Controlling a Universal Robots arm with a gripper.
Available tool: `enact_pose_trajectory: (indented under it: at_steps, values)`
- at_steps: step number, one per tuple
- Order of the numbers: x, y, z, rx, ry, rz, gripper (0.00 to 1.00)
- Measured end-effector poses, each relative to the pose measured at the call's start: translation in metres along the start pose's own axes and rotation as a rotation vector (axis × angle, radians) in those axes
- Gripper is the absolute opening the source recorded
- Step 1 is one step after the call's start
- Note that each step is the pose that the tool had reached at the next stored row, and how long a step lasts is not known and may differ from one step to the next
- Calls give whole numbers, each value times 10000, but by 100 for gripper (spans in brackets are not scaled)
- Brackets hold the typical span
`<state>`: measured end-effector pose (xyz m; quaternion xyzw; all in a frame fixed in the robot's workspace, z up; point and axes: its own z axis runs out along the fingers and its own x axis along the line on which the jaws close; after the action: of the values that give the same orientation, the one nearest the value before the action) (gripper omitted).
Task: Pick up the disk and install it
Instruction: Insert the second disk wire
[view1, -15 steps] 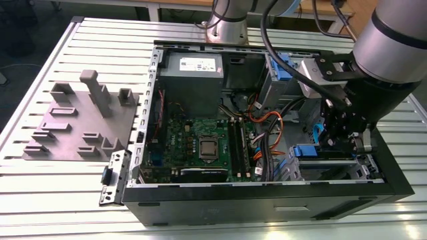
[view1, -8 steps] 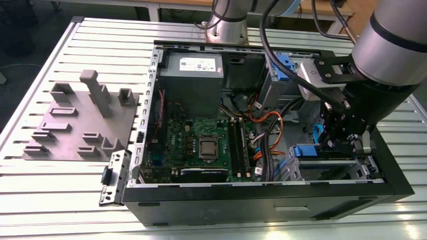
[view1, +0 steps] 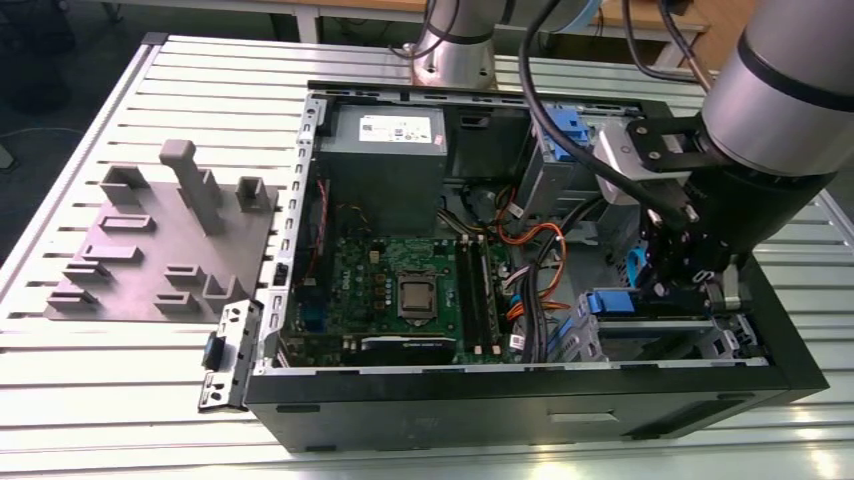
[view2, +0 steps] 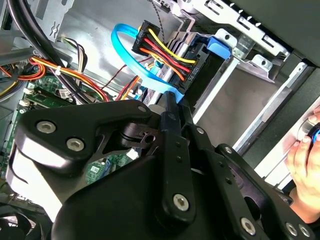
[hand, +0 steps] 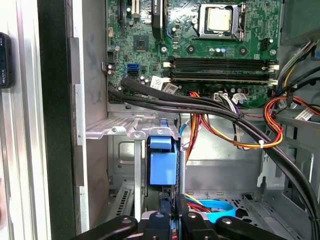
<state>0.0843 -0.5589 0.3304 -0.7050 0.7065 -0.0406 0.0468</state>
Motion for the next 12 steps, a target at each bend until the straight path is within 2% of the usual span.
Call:
enact_pose_trajectory:
  at_steps: [9,12]
  values:
    - [3,2,19,0,1,-1,16]
    - [3,1,10,-2,-21,3,17]
